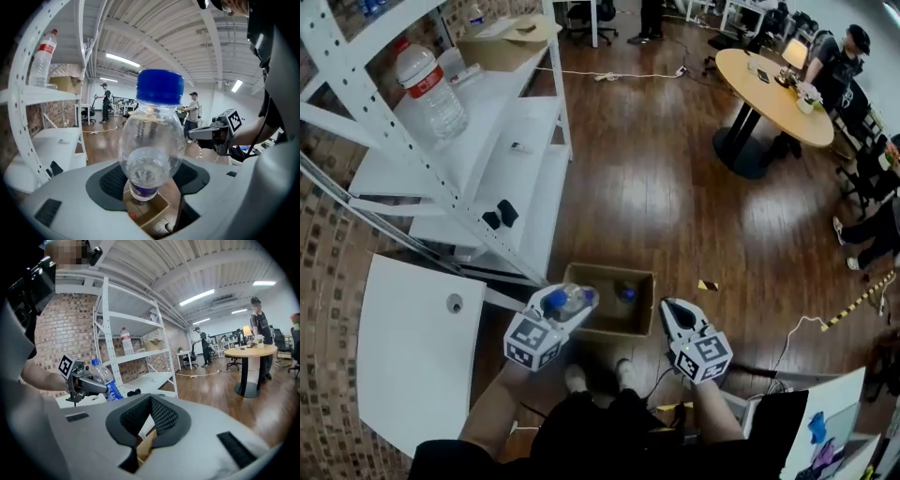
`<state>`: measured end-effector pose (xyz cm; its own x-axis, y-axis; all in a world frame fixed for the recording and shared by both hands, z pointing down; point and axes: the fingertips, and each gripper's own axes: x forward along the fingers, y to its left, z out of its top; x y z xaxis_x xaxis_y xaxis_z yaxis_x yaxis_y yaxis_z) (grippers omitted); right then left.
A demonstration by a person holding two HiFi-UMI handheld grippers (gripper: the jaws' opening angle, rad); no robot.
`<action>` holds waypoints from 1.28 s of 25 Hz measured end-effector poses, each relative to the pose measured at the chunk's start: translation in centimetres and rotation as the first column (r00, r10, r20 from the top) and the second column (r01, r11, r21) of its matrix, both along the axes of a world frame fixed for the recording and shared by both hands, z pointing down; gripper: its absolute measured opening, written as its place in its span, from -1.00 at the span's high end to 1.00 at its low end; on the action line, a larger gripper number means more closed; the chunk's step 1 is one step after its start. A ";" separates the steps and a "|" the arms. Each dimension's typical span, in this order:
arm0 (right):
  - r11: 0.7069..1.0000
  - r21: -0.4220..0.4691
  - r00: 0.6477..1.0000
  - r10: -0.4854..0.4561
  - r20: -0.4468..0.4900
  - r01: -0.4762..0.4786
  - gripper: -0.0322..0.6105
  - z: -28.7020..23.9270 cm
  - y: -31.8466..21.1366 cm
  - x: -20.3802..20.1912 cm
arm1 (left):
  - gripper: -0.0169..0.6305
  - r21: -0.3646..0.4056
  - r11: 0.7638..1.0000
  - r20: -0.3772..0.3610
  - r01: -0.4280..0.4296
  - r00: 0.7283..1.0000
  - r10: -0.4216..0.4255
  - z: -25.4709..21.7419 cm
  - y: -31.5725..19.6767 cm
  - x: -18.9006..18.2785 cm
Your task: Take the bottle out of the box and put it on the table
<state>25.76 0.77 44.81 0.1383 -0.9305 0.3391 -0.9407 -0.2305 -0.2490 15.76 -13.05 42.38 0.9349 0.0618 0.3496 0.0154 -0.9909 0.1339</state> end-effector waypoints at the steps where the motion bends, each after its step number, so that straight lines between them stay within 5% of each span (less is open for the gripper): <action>1: 1.000 0.020 1.000 -0.005 -0.010 0.005 0.89 -1.4 -0.2 0.2 | 0.07 0.012 1.000 -0.015 0.022 1.000 -0.022 -1.6 0.0 -0.2; 10: 0.975 0.192 0.987 -0.089 -0.130 0.113 0.89 -11.5 -2.2 -0.7 | 0.07 0.049 0.983 -0.176 0.176 0.970 -0.165 -11.9 -0.9 -3.3; 21: 0.929 0.168 0.938 -0.302 -0.170 0.330 0.89 -12.3 -4.9 -2.9 | 0.07 0.053 0.934 -0.209 0.354 0.918 -0.336 -13.4 -0.8 -6.8; 26: 0.860 0.136 0.865 -0.464 -0.191 0.491 0.89 -12.4 -9.7 -7.3 | 0.07 0.047 0.862 -0.211 0.505 0.848 -0.486 -13.7 -1.4 -12.3; 32: 0.714 0.142 0.726 -0.657 -0.206 0.686 0.89 -13.4 -14.8 -17.4 | 0.07 0.055 0.716 -0.185 0.696 0.711 -0.678 -13.0 -2.7 -22.3</action>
